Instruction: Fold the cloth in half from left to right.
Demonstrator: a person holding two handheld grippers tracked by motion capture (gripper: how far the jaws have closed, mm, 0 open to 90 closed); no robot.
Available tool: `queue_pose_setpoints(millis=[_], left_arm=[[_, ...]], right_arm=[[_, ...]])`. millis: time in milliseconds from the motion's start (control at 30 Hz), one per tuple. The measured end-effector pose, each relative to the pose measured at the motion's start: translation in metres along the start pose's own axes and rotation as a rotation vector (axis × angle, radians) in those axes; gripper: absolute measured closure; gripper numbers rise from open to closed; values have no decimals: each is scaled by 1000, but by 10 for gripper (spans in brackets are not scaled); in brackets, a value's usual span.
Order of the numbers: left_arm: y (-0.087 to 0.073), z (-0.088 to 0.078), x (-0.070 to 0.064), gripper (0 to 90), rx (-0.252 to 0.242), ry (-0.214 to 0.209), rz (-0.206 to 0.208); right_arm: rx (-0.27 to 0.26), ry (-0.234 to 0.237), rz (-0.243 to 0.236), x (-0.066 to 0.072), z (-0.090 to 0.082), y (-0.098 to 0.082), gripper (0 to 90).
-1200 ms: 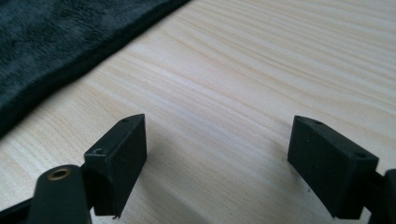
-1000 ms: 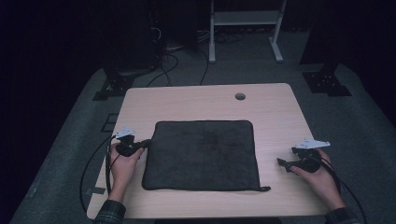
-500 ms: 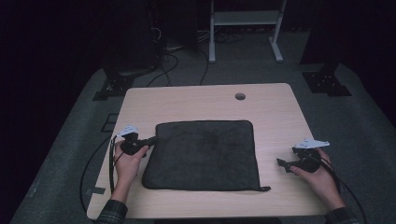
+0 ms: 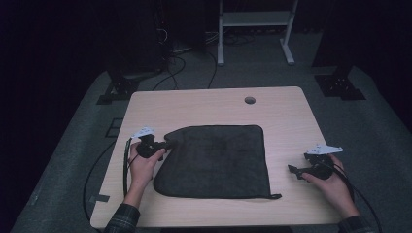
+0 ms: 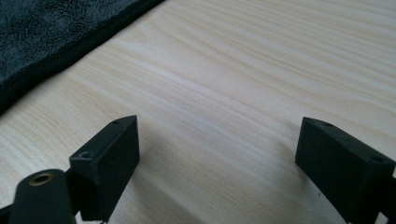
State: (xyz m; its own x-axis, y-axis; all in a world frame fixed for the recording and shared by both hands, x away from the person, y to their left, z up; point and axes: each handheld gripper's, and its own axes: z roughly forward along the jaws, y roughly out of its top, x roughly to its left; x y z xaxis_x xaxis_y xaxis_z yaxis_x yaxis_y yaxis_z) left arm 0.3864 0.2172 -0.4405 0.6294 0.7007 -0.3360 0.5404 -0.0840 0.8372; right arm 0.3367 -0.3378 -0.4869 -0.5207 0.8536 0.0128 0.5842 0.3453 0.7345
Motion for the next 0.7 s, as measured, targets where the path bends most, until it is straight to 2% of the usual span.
queue_pose_setpoints(millis=[233,400,700], left_arm=[[5,14,-11,874,7,-38,24],[9,29,-23,874,19,-80,58],[15,45,-37,874,40,-119,84]], right_arm=[[0,0,0,0,0,0,129],[0,0,0,0,0,0,129],[1,-2,-1,0,0,0,122]])
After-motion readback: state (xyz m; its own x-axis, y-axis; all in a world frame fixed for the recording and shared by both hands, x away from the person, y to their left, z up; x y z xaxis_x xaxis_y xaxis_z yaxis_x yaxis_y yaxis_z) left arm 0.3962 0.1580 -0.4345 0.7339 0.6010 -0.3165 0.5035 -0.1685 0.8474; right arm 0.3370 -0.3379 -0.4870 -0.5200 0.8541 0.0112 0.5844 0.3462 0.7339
